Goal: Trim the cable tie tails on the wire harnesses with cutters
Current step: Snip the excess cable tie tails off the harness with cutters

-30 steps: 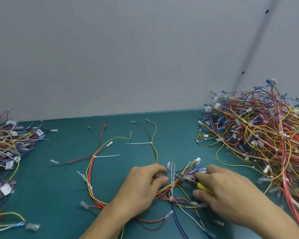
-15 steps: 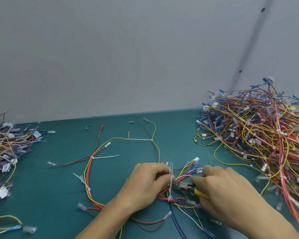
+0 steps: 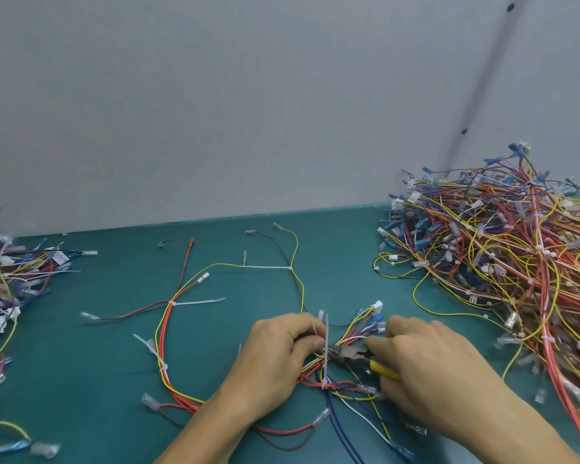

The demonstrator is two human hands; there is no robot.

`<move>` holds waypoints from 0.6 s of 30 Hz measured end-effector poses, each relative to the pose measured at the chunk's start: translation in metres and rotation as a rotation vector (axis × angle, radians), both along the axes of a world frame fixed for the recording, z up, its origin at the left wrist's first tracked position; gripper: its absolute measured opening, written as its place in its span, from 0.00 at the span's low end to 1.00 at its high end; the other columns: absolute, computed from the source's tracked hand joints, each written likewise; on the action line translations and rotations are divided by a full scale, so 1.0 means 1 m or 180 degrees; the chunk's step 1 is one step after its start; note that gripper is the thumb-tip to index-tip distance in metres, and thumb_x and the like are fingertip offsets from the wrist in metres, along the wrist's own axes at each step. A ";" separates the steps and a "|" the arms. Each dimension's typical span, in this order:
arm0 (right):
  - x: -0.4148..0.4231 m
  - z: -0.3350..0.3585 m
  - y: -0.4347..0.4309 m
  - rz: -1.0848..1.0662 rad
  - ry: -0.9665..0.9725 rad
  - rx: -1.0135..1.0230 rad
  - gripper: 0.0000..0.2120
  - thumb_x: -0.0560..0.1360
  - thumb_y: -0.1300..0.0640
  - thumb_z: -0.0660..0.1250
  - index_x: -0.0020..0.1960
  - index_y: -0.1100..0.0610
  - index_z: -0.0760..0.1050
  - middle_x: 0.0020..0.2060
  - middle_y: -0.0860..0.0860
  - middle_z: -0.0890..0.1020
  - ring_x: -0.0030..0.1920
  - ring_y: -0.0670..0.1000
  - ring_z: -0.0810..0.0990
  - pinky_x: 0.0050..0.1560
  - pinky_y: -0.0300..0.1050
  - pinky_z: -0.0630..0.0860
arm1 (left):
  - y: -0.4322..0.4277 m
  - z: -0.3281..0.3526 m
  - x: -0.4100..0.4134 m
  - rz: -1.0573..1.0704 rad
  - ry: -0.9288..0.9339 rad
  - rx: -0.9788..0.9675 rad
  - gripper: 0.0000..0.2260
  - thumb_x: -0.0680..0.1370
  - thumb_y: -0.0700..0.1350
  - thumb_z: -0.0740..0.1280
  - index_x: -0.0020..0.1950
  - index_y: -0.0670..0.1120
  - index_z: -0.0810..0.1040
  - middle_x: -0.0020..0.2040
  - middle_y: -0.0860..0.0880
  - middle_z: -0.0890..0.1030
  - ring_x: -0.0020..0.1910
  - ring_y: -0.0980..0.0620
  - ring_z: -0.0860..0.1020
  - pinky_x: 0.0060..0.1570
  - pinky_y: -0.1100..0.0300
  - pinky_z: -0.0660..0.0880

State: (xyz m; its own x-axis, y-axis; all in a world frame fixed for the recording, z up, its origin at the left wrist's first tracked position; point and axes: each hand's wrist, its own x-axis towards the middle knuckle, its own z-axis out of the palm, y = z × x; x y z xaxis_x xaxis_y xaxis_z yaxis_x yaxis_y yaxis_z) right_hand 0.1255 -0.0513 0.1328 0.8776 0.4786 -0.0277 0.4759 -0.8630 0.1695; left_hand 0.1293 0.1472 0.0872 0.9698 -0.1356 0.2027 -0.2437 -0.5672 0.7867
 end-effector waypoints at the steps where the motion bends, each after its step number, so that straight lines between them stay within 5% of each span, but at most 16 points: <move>1: 0.000 -0.001 0.000 0.0008 -0.0003 0.0023 0.08 0.76 0.47 0.56 0.51 0.50 0.68 0.43 0.48 0.63 0.51 0.55 0.72 0.39 0.47 0.56 | 0.000 0.000 0.000 -0.0008 -0.0023 -0.0014 0.05 0.75 0.40 0.69 0.42 0.50 0.80 0.38 0.55 0.81 0.39 0.57 0.77 0.45 0.62 0.73; 11: 0.003 -0.001 0.000 0.0047 -0.0070 0.0024 0.02 0.76 0.53 0.57 0.48 0.51 0.66 0.42 0.49 0.64 0.43 0.56 0.66 0.35 0.47 0.55 | -0.002 -0.001 0.001 0.0074 -0.0053 -0.0196 0.11 0.74 0.39 0.71 0.47 0.56 0.79 0.41 0.56 0.82 0.41 0.58 0.79 0.45 0.64 0.74; 15: 0.002 0.002 0.001 0.0300 -0.0382 0.0021 0.16 0.51 0.57 0.78 0.30 0.52 0.71 0.30 0.47 0.61 0.28 0.53 0.60 0.29 0.40 0.39 | -0.002 -0.001 0.000 0.0081 -0.0011 -0.0265 0.08 0.73 0.38 0.72 0.42 0.52 0.84 0.40 0.57 0.83 0.41 0.59 0.80 0.46 0.64 0.75; 18: 0.003 0.001 -0.002 0.0249 -0.0315 0.0076 0.17 0.48 0.59 0.79 0.28 0.52 0.71 0.29 0.47 0.60 0.22 0.53 0.68 0.25 0.41 0.46 | -0.002 0.000 0.000 0.0093 -0.0040 -0.0253 0.07 0.73 0.39 0.72 0.42 0.52 0.84 0.39 0.57 0.83 0.40 0.60 0.80 0.45 0.64 0.74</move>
State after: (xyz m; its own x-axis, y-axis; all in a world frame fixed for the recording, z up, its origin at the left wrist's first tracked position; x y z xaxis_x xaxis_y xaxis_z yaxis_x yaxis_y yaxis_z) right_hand 0.1288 -0.0533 0.1334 0.8355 0.5450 0.0694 0.5238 -0.8283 0.1989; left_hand 0.1294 0.1452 0.0875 0.9705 -0.0902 0.2237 -0.2379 -0.5102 0.8265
